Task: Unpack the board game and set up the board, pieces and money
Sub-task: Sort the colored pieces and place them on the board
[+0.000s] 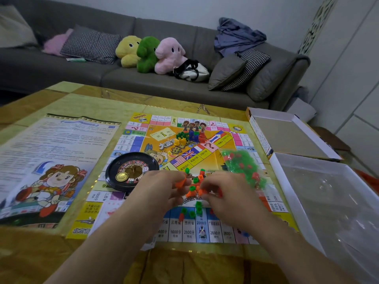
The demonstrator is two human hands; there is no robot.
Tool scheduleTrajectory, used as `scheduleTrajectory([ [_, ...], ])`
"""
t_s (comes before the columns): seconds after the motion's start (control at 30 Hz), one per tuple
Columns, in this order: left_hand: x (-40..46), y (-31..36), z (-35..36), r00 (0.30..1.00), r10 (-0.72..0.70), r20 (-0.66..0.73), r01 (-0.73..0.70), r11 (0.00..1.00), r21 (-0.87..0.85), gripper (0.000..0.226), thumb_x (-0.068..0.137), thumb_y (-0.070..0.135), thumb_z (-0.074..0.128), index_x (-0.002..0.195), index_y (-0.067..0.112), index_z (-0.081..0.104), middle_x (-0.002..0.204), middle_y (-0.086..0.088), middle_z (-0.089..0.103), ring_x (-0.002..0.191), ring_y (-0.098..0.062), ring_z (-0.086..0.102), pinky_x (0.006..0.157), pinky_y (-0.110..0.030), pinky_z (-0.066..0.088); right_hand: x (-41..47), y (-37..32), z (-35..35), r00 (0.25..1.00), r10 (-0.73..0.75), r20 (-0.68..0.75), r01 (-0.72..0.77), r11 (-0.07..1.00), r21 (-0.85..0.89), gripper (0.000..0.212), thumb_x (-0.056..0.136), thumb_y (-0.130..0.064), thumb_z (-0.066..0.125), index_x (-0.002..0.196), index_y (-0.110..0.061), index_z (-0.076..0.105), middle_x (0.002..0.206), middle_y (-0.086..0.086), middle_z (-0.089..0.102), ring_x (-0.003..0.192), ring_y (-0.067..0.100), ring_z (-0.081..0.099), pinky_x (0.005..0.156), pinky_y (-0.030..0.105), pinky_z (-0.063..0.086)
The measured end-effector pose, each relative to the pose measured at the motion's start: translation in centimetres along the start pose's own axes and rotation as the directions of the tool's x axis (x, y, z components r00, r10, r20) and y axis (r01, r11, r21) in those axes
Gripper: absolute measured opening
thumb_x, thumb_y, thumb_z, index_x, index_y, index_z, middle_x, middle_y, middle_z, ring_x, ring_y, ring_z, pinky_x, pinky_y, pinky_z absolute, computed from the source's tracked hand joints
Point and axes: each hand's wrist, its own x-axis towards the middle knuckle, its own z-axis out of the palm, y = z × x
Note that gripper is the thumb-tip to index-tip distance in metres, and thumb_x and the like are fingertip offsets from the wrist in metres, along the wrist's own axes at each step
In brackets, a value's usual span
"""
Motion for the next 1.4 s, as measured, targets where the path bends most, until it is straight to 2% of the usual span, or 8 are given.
scheduleTrajectory([
  [0.1,-0.4,-0.3,0.0,0.996,0.04,0.08,-0.045,0.997,0.061,0.013,0.097,0.001,0.065,0.102,0.002,0.076,0.098,-0.019,0.079,0.074,-0.018,0.07,0.065,-0.029,0.055,-0.5,-0.4,-1.3,0.994,0.08,-0.08,-0.056,0.962,0.265,0.009,0.092,-0.022,0.079,0.093,-0.031,0.077,0.085,-0.017,0.07,0.086,0.0,0.064,0.071,0.016,0.051],
  [0.23,-1.3,-0.6,0.5,0.977,0.101,0.188,-0.118,0.99,0.079,0.012,0.095,0.004,0.068,0.098,0.004,0.08,0.083,-0.016,0.075,0.074,-0.018,0.068,0.064,-0.027,0.054,-1.7,-1.8,-2.9,0.993,0.05,-0.109,-0.001,0.913,0.407,0.016,0.092,-0.015,0.079,0.092,-0.031,0.077,0.085,-0.013,0.073,0.084,0.01,0.069,0.069,0.025,0.057],
  [0.37,-2.0,-1.1,0.6,0.96,0.171,0.223,-0.209,0.965,0.16,0.01,0.092,0.018,0.075,0.096,0.014,0.082,0.088,-0.011,0.078,0.085,-0.019,0.071,0.078,-0.031,0.054,-2.3,-2.3,-3.3,0.984,0.008,-0.18,0.062,0.924,0.377,0.019,0.09,-0.011,0.079,0.09,-0.029,0.077,0.084,-0.009,0.072,0.083,0.016,0.068,0.067,0.034,0.056],
  [0.5,-2.5,-1.0,0.2,0.959,0.193,0.21,-0.238,0.946,0.221,0.008,0.088,0.02,0.079,0.094,0.018,0.083,0.095,-0.009,0.079,0.098,-0.027,0.075,0.088,-0.039,0.059,-2.9,-2.5,-3.2,0.977,-0.041,-0.209,0.095,0.962,0.257,0.016,0.09,-0.013,0.079,0.095,-0.028,0.078,0.089,-0.014,0.07,0.086,0.01,0.066,0.069,0.028,0.055],
  [0.7,-3.1,-0.7,0.7,0.955,0.243,0.172,-0.282,0.924,0.258,0.004,0.086,0.018,0.082,0.09,0.017,0.083,0.086,-0.006,0.08,0.085,-0.021,0.077,0.073,-0.027,0.057,-4.2,-3.0,-3.6,0.962,-0.099,-0.253,0.123,0.989,0.084,0.025,0.094,-0.018,0.074,0.116,-0.03,0.074,0.099,-0.018,0.064,0.09,0.003,0.06,0.071,0.016,0.047],
  [0.87,-3.4,-0.8,1.0,0.947,0.246,0.205,-0.297,0.915,0.275,0.004,0.083,0.02,0.084,0.088,0.02,0.084,0.086,-0.006,0.08,0.084,-0.024,0.077,0.079,-0.033,0.062,-4.5,-3.1,-3.4,0.967,-0.112,-0.23,0.11,0.994,-0.02,0.008,0.096,-0.026,0.069,0.102,-0.03,0.069,0.095,-0.019,0.058,0.084,0.003,0.052,0.069,0.02,0.043],
  [1.17,-3.9,-0.3,1.0,0.93,0.208,0.304,-0.253,0.961,0.115,0.022,0.082,0.01,0.08,0.104,0.006,0.079,0.094,-0.016,0.08,0.092,-0.028,0.079,0.081,-0.033,0.064,-4.4,-2.5,-4.4,0.947,0.04,-0.318,0.087,0.923,0.375,0.022,0.089,-0.008,0.079,0.095,-0.029,0.076,0.087,-0.016,0.071,0.087,0.011,0.07,0.067,0.03,0.059],
  [1.4,-3.9,-0.4,1.1,0.914,0.152,0.376,-0.17,0.985,0.015,0.029,0.082,0.011,0.077,0.108,-0.001,0.077,0.102,-0.021,0.079,0.099,-0.032,0.078,0.077,-0.028,0.063,-4.4,-2.4,-4.7,0.945,-0.022,-0.327,0.143,0.925,0.352,0.019,0.087,-0.007,0.082,0.095,-0.024,0.079,0.09,-0.012,0.071,0.086,0.015,0.069,0.064,0.033,0.057],
])
